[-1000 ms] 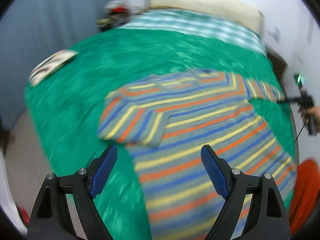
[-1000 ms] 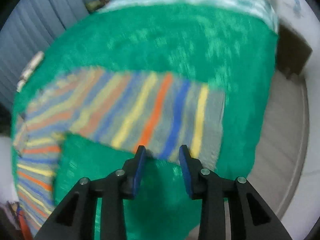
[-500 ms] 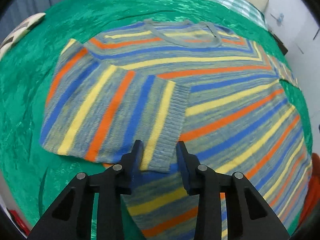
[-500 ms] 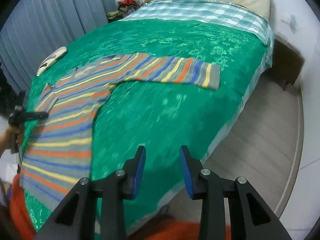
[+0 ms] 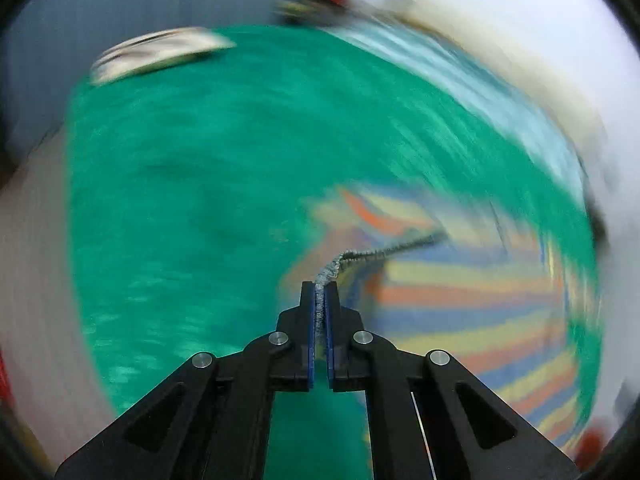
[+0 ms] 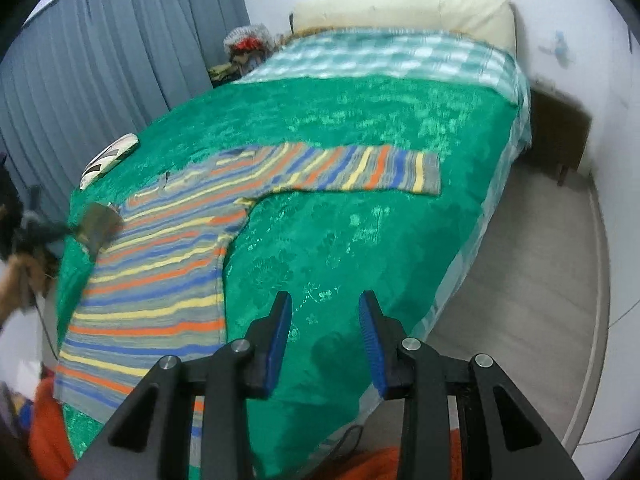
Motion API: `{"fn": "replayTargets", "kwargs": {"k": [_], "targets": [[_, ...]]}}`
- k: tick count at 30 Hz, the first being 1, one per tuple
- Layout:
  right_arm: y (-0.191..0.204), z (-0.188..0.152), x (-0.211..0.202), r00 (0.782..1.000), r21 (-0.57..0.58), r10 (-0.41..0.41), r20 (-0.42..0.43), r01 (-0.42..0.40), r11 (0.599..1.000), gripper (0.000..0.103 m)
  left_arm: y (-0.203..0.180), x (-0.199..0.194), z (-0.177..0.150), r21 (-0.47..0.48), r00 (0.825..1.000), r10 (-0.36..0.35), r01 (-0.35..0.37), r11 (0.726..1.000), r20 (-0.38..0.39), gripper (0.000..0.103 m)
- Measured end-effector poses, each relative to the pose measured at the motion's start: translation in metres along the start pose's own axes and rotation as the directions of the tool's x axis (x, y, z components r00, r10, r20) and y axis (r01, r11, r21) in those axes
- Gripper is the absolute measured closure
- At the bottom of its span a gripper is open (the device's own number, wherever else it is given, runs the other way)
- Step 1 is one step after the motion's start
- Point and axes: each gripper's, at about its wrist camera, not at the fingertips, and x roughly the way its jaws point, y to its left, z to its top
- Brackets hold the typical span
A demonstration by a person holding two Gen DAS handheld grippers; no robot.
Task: Fold small clothes
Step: 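Grasp the other sleeve cuff with the left gripper and pull it outward, then lay the sleeve flat on the bed and open the left gripper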
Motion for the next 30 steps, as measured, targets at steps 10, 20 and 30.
{"fn": "replayTargets", "kwargs": {"k": [10,20,30], "targets": [[0.018,-0.009,0.014,1.000,-0.021,0.012,-0.026,-0.013,1.000,0.068,0.122,0.010,-0.013,-0.281,0.977,0.206,-0.215,0.935,-0.063,0.101],[0.024,-0.015,0.027,0.998,-0.038,0.011,-0.059,-0.013,0.999,0.068,0.151,0.030,-0.050,-0.385,0.967,0.187,-0.241,0.891,-0.173,0.092],[0.025,-0.017,0.034,0.996,-0.050,-0.012,-0.087,0.008,0.999,0.068,0.154,0.052,-0.017,-0.403,0.994,0.012,-0.053,0.914,-0.105,0.046]]}}
